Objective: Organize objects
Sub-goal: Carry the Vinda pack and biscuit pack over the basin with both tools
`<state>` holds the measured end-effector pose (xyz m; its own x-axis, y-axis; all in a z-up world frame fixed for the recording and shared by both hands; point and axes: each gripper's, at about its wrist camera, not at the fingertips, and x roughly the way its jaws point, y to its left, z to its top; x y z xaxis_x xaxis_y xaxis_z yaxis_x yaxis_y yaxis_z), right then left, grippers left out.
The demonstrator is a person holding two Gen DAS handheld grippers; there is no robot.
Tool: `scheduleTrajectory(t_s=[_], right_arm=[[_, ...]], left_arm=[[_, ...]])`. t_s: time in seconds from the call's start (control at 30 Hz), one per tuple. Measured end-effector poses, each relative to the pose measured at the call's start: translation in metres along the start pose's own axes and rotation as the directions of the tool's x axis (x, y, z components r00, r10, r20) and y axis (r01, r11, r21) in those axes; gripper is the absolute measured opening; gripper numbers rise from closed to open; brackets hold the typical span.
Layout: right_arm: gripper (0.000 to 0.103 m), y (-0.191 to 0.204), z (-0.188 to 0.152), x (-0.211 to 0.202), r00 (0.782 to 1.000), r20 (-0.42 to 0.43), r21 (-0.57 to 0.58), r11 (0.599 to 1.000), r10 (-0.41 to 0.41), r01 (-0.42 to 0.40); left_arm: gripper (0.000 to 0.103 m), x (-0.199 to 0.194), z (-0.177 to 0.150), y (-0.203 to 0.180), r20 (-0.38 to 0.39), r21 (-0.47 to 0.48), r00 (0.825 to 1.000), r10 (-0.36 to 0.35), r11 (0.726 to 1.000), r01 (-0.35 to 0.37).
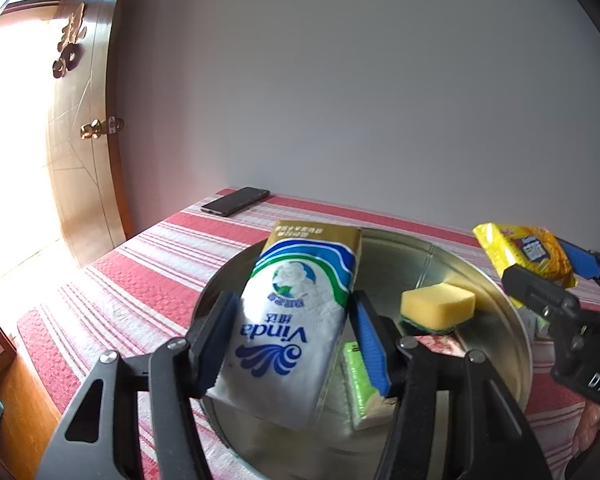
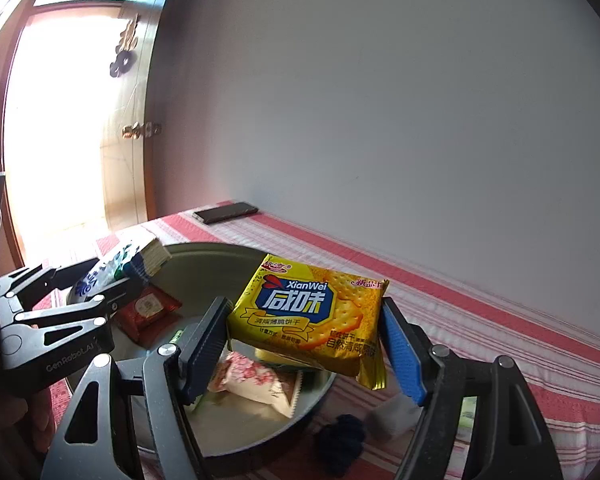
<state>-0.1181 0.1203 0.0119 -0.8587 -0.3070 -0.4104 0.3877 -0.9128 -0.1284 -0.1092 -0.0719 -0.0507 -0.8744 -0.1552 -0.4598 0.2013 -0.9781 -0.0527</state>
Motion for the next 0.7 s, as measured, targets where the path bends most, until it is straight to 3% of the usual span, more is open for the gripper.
scheduleTrajectory(t_s=[0.7], right_arm=[[0.075,0.02,-0.012,0.033,0.994,-0.098,-0.02,0.998,0.054,-0.056]], left_arm=[[0.058,0.02,-0.011,-0.002,-0.052,0.022,0.999,0.011,1.0,-0.01]])
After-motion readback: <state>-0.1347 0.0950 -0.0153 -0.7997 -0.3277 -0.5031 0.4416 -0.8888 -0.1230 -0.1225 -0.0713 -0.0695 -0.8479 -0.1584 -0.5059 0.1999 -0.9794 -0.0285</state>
